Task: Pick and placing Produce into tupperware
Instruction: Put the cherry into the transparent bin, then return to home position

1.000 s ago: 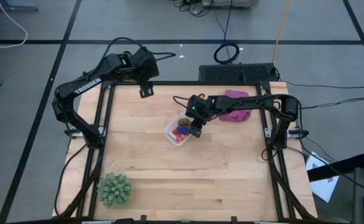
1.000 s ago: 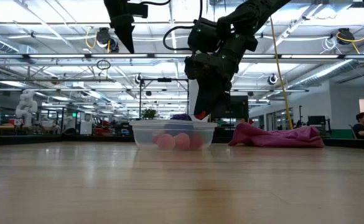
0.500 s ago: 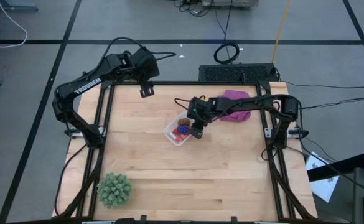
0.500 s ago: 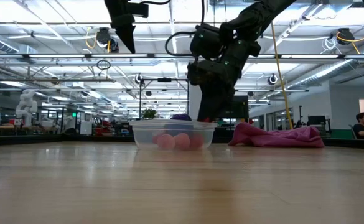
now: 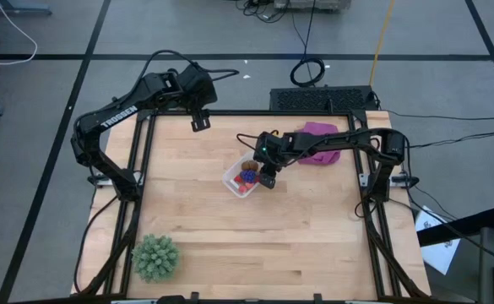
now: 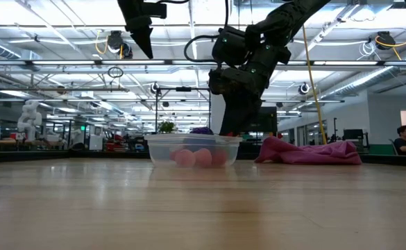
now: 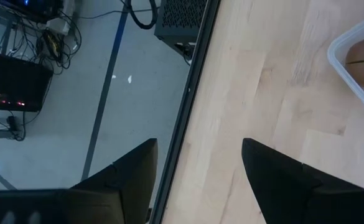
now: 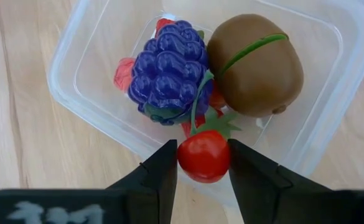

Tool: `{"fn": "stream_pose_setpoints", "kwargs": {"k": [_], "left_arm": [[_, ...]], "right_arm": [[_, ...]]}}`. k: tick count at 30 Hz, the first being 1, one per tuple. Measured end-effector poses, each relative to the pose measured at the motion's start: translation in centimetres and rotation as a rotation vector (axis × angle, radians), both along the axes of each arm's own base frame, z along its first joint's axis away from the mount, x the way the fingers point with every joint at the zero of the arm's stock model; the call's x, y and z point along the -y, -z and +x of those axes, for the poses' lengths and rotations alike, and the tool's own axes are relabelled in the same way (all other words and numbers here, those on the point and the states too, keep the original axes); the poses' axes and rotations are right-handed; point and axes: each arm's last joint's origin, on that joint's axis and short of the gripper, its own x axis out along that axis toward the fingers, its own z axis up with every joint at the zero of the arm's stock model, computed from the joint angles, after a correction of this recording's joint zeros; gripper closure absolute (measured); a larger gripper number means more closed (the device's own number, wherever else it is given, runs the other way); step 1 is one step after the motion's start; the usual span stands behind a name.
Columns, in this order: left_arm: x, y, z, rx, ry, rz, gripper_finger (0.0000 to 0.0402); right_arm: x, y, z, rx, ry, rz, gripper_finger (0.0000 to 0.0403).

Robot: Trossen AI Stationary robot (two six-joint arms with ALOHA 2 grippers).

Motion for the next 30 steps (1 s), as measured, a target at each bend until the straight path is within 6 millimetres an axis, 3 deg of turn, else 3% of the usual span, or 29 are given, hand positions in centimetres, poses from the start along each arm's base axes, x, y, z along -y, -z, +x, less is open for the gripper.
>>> {"fn": "stream_pose_setpoints", "kwargs": {"k": [12,20,26,30], "left_arm": [[0.0,0.0,0.0,0.0,0.003,0.001,0.0163],[0.0,0.0,0.0,0.0,0.004,0.0,0.0163],[0.2,0.1,0.0,0.0,-0.005,-0.012,0.0163],[0.5,0.1,0.1,-0.007,0.0,-0.021,0.0163]], "right_arm": [[0.1,-0.1,0.2,0.026,-0.011,-0.014,0.0235],[0.2,-0.6,0.7,0.086,-0.036,-0.046,0.0229],[0.4,-3.0,1.6,0.142,-0.054,-0.074,0.0229],[0.4,-6.2,1.8,0.186,-0.076,-0.102,0.0229]]}}
